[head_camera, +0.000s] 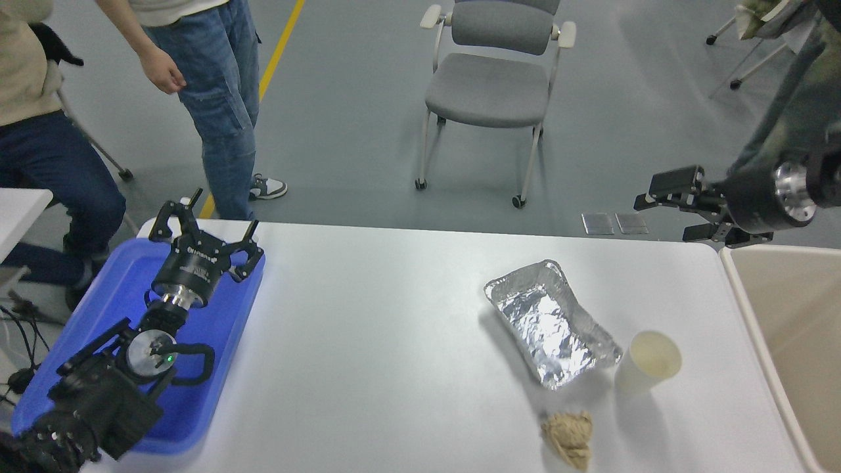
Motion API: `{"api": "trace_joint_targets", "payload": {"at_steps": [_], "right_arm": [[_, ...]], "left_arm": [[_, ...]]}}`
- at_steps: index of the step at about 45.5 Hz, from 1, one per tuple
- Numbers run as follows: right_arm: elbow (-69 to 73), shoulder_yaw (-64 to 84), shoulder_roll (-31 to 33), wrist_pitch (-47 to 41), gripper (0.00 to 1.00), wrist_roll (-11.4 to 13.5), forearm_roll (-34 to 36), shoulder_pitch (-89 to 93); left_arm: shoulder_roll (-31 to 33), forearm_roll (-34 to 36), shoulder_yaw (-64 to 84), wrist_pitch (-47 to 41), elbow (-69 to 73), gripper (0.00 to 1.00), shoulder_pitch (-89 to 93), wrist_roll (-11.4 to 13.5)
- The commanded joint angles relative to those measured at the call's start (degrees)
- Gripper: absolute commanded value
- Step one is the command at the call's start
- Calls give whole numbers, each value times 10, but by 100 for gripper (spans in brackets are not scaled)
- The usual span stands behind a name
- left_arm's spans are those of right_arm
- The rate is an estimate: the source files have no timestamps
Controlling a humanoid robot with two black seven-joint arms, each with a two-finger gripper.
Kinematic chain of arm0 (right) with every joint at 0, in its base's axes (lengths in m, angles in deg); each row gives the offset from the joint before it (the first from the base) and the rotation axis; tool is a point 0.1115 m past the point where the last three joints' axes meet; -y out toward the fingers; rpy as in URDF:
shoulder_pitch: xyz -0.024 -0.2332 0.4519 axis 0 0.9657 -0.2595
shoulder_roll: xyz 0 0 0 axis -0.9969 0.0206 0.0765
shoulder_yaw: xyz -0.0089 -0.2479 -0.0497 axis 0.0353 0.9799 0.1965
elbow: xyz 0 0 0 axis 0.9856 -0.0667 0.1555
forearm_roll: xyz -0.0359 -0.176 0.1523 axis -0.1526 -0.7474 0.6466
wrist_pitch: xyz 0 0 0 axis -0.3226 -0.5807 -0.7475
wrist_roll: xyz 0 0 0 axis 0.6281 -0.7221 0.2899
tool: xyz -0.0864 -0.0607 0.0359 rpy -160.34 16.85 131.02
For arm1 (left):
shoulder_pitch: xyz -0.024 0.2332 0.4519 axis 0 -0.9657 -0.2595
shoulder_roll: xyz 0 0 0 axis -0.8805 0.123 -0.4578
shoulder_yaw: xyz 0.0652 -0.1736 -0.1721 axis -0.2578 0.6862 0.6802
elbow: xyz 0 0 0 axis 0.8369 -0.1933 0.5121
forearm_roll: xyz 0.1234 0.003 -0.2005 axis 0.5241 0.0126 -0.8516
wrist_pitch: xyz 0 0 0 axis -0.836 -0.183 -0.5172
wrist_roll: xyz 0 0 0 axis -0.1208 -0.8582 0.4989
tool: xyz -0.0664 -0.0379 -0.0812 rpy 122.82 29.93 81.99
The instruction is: Pick up paper cup place in dustbin
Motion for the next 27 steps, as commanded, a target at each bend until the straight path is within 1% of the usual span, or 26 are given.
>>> {"api": "trace_joint_targets", "payload": {"at_steps": [1,7,14,18,24,27], "right_arm": [[31,46,-57,-99,100,2,-44,-107],[38,43,-96,-99,100,3,-110,-130],[72,22,-100,-99,100,14,-172,-147],[87,20,-104,-99,100,27,-182,-152],[107,19,-125,-99,100,62,-186,-161],[107,16,-125,-99,100,68,-185,-162]], "left_arm": [[0,0,0,0,0,100,-1,0],[0,0,0,0,0,100,0,0],[0,0,1,0,0,100,0,0],[0,0,1,0,0,100,0,0],[0,0,1,0,0,100,0,0],[0,-1,1,0,0,100,0,0]]}}
